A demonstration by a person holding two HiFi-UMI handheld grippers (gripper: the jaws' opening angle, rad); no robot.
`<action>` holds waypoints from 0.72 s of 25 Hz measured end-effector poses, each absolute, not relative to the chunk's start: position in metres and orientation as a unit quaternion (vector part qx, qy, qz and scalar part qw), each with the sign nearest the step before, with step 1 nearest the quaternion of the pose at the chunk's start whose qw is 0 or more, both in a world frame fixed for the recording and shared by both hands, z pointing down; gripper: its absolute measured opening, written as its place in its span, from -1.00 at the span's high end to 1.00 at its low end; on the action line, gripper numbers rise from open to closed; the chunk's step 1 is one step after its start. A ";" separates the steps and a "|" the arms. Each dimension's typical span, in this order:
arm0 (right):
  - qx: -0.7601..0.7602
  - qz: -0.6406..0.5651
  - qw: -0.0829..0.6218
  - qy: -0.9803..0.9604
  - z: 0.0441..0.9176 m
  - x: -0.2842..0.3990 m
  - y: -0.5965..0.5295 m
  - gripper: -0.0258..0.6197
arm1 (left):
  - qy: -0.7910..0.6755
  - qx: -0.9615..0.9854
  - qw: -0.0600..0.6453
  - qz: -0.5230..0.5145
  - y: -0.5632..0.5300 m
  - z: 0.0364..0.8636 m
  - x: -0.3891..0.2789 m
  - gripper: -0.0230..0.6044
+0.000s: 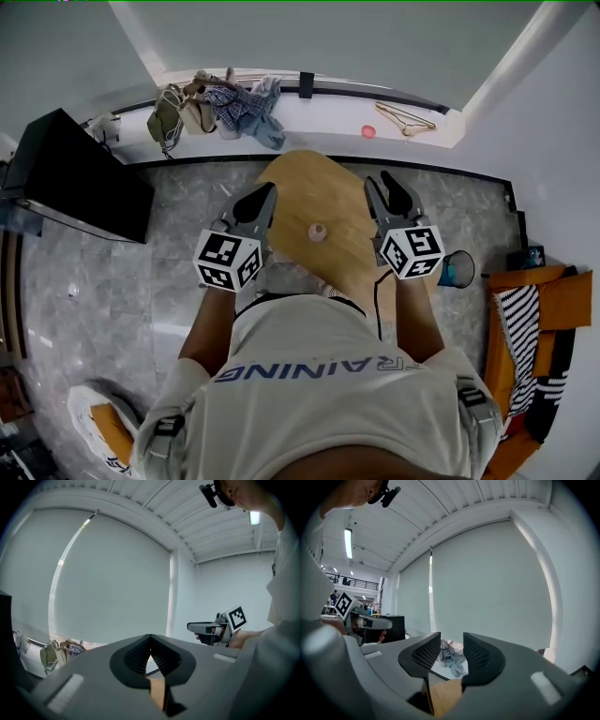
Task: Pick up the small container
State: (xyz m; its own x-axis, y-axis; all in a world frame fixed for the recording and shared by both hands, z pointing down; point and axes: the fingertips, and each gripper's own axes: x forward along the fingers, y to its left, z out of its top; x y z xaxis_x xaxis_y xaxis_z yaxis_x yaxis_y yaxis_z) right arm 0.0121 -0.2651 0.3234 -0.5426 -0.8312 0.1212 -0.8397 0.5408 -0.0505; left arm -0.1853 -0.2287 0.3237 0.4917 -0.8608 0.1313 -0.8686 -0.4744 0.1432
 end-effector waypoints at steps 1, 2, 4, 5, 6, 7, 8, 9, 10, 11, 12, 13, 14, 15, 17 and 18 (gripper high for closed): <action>0.475 0.051 0.043 -0.877 0.324 0.010 -0.265 0.40 | -0.503 0.859 0.096 0.021 -0.229 0.324 -0.186 0.93; 0.474 0.052 0.045 -0.878 0.325 0.009 -0.265 0.34 | -0.502 0.859 0.096 0.021 -0.230 0.324 -0.186 0.93; 0.471 0.050 0.049 -0.880 0.326 0.006 -0.264 0.20 | -0.499 0.861 0.097 0.021 -0.230 0.325 -0.185 0.93; 0.468 0.049 0.051 -0.881 0.327 0.004 -0.263 0.10 | -0.498 0.862 0.097 0.021 -0.231 0.324 -0.185 0.93; 0.466 0.047 0.053 -0.882 0.327 0.003 -0.262 0.03 | -0.496 0.863 0.097 0.020 -0.231 0.324 -0.184 0.93; 0.463 0.045 0.055 -0.883 0.327 0.001 -0.260 -0.02 | -0.495 0.863 0.096 0.020 -0.231 0.324 -0.184 0.93; 0.462 0.043 0.056 -0.884 0.327 0.000 -0.260 -0.10 | -0.494 0.864 0.096 0.020 -0.231 0.324 -0.184 0.93; 0.461 0.043 0.056 -0.885 0.327 -0.001 -0.259 -0.17 | -0.492 0.865 0.096 0.020 -0.232 0.324 -0.183 0.93; 0.460 0.044 0.056 -0.885 0.327 -0.001 -0.259 -0.26 | -0.491 0.866 0.096 0.020 -0.232 0.324 -0.183 0.93; 0.456 0.048 0.055 -0.887 0.328 -0.002 -0.258 -0.36 | -0.489 0.867 0.096 0.020 -0.232 0.324 -0.182 0.93; 0.450 0.055 0.054 -0.889 0.330 -0.004 -0.258 -0.45 | -0.488 0.867 0.097 0.020 -0.232 0.324 -0.182 0.93; 0.443 0.063 0.054 -0.893 0.332 -0.006 -0.257 -0.52 | -0.487 0.868 0.097 0.021 -0.232 0.325 -0.182 0.93; 0.437 0.071 0.054 -0.895 0.334 -0.008 -0.257 -0.59 | -0.486 0.868 0.099 0.021 -0.233 0.326 -0.182 0.93; 0.432 0.076 0.055 -0.897 0.336 -0.010 -0.256 -0.63 | -0.486 0.868 0.101 0.021 -0.233 0.327 -0.182 0.93; 0.425 0.079 0.061 -0.900 0.339 -0.014 -0.254 -0.69 | -0.484 0.868 0.106 0.021 -0.233 0.329 -0.182 0.93; 0.421 0.081 0.063 -0.901 0.340 -0.016 -0.254 -0.70 | -0.484 0.868 0.108 0.021 -0.233 0.330 -0.182 0.93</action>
State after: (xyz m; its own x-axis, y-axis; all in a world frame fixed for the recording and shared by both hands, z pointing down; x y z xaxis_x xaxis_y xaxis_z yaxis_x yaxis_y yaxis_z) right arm -0.0163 -0.2537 0.3404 -0.6371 -0.7489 0.1823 -0.7694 0.6320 -0.0927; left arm -0.1822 -0.2334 0.3302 0.5316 -0.8352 0.1411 -0.8442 -0.5089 0.1681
